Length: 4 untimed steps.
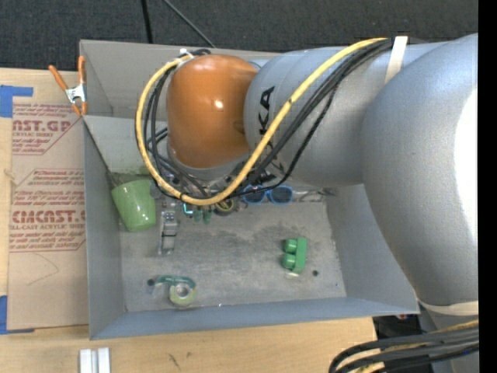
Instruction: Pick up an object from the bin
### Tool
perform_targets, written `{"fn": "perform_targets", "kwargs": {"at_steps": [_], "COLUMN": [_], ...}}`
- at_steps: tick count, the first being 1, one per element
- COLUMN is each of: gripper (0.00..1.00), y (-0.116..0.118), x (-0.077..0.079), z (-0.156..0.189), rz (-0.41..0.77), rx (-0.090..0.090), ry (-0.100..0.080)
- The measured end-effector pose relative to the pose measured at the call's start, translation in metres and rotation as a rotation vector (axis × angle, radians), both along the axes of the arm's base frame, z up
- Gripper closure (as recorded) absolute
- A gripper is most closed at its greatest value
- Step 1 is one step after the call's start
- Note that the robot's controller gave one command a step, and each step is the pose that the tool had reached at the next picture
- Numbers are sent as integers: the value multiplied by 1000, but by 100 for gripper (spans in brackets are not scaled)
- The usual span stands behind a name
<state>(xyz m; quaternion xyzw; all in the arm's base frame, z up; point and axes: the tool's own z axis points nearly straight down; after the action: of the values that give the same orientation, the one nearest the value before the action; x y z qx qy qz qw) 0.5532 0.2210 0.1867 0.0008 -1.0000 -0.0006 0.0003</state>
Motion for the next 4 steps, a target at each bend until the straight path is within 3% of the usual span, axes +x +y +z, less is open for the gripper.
{"fn": "perform_targets", "kwargs": {"at_steps": [1,2,3,4], "gripper": [0,0,0,0], "y": [18,22,24,23], "x": [36,35,38,35], "z": [-109,-86,-87,-118], "rz": [-556,-686,-902,-1034], "rx": [-3,-1,-1,-8], "ry": [-19,-2,-1,0]}}
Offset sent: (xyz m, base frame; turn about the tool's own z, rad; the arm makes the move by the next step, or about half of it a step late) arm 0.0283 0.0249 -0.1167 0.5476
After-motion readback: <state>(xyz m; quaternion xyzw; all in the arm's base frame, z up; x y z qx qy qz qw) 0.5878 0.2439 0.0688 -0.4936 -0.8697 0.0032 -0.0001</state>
